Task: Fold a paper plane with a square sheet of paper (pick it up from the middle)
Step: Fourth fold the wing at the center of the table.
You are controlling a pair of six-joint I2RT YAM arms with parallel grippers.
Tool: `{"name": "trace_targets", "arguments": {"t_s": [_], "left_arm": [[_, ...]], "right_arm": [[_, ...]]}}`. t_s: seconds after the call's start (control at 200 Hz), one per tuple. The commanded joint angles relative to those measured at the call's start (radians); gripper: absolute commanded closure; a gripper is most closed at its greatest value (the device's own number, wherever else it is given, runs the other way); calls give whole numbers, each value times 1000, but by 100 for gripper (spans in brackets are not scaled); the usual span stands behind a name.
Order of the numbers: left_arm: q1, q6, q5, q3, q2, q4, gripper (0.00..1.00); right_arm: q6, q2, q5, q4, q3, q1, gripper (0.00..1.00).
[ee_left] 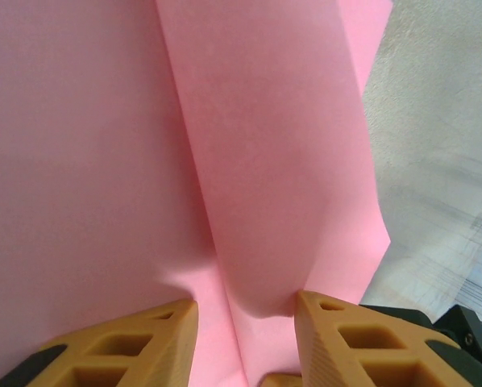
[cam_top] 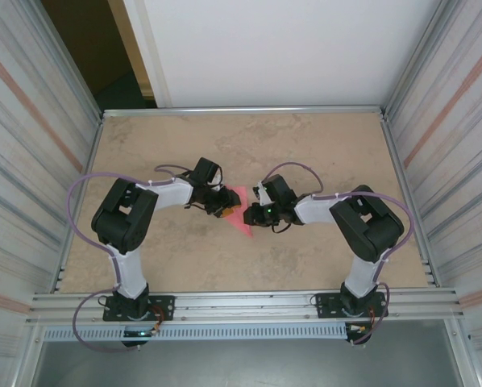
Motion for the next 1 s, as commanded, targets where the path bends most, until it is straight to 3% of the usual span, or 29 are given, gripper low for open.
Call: {"name": "trace_targets", "arguments": {"t_s": [0.0, 0.546, 0.797, 0.997], "left_arm": [[-8, -7, -145, -74, 122, -148, 60], [-7, -2, -122, -56, 99, -146, 60], [-6, 18, -91, -12, 40, -128, 60], [2, 46, -12, 22, -61, -19, 58]], "right_arm": [[15, 26, -38, 40, -25, -18, 81], [27, 112, -180, 115, -49, -52, 86], [13, 130, -190, 82, -34, -50, 88], [-8, 146, -172, 12, -4, -44, 88]]}}
